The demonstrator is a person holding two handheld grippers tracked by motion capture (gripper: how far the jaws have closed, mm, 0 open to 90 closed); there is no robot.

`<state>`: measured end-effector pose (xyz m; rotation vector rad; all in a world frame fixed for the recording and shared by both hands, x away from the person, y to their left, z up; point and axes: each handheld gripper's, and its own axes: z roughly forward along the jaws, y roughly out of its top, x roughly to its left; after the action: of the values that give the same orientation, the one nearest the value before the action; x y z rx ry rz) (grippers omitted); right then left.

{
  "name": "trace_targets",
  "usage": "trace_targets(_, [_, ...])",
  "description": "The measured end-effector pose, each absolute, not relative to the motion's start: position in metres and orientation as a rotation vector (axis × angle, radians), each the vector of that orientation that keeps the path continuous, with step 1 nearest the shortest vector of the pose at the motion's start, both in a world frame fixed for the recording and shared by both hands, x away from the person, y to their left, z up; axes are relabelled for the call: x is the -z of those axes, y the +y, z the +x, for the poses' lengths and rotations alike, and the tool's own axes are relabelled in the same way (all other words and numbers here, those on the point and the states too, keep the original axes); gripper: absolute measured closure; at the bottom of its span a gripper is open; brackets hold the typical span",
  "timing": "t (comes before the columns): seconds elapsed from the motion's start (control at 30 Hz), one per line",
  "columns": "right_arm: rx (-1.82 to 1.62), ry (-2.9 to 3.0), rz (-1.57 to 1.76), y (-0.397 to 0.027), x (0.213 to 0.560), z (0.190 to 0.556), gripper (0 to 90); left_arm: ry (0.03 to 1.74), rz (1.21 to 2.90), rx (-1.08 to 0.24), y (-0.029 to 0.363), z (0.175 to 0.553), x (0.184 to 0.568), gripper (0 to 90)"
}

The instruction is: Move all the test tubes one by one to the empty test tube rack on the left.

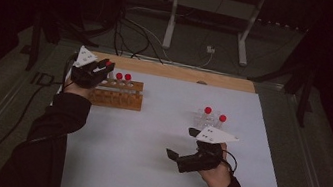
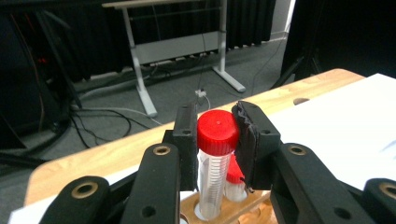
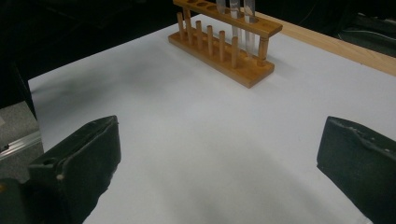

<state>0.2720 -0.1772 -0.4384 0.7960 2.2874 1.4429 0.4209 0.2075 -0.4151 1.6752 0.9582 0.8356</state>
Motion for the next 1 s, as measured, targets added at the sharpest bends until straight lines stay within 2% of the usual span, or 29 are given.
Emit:
trace_targets(0.4, [-1.443,2.289,0.799,-0.178,0.439,0.273,0.0,1.014,1.728,-0.802,0.200,0.432,0.443,71.9])
trace_targets(1.0, [-1.441,2.294,0.797,-0.179,0.439,0.273,0.0,1.072,1.775,-0.753,0.201,0.438,0.449,71.1])
